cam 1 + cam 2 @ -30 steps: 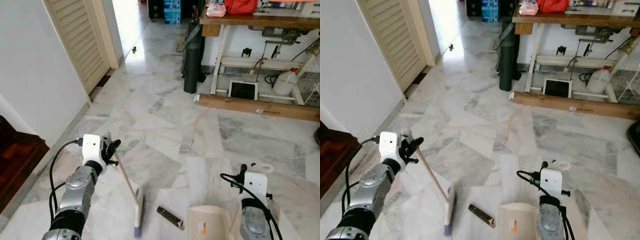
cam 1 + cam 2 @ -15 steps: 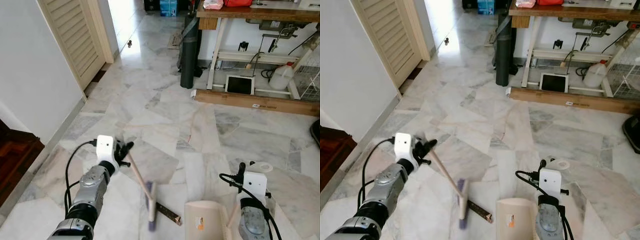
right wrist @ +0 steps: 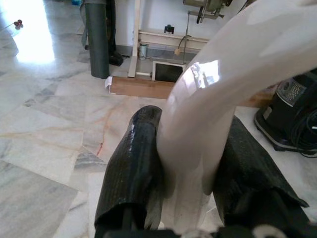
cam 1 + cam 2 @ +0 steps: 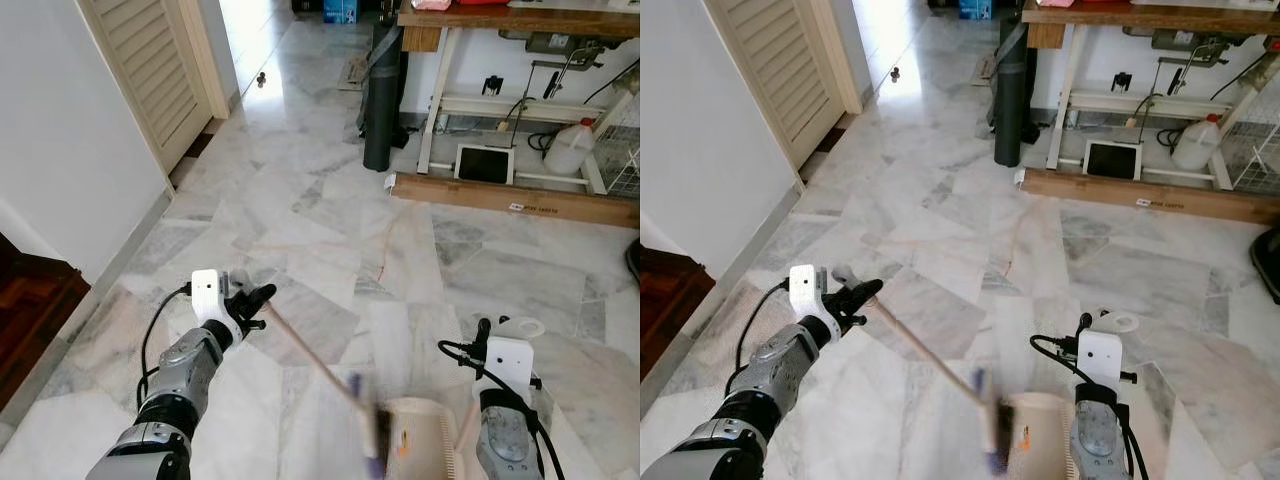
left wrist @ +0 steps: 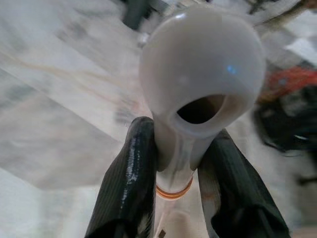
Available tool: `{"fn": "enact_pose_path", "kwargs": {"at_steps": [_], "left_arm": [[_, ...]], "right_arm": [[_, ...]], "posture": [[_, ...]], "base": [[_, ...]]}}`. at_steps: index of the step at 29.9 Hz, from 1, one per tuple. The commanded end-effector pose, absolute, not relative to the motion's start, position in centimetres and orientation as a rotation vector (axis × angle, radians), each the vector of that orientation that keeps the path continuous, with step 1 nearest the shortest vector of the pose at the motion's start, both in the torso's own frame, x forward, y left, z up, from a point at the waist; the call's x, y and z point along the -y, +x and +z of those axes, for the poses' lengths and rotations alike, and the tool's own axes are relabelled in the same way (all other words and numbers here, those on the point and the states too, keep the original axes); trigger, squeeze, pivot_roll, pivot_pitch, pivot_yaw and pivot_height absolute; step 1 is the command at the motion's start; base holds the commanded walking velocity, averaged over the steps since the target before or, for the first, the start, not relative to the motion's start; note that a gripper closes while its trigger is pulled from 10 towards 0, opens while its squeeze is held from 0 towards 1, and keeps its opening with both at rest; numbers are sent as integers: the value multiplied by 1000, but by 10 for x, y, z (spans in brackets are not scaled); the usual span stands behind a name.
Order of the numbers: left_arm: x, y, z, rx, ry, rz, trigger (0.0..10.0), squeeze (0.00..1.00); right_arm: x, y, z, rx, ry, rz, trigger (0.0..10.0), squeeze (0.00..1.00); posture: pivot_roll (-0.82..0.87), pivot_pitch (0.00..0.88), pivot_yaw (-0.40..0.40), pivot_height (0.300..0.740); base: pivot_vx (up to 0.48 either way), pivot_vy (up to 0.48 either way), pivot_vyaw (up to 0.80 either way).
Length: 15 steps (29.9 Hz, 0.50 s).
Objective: Sweep floor
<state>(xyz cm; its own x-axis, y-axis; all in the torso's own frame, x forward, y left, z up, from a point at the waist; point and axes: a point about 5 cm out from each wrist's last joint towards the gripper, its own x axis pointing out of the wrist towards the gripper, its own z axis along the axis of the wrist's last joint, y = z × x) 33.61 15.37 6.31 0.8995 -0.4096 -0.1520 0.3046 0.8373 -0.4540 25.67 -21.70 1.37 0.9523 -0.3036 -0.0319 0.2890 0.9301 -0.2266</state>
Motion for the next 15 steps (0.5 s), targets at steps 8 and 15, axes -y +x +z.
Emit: {"fn": "enact_pose_path", "kwargs": {"at_steps": [8, 15], "left_arm": [[-150, 346, 80, -207, -545, -444, 10000, 0], [-175, 357, 139, 105, -271, -335, 10000, 0]], "right_arm": [[212, 247, -9, -228, -215, -291, 10000, 0], [216, 261, 1, -205, -164, -330, 10000, 0]], "posture": [[71, 75, 85, 740], [79, 0, 86, 740]], "base": [[0, 0, 0], [0, 0, 0]]}}
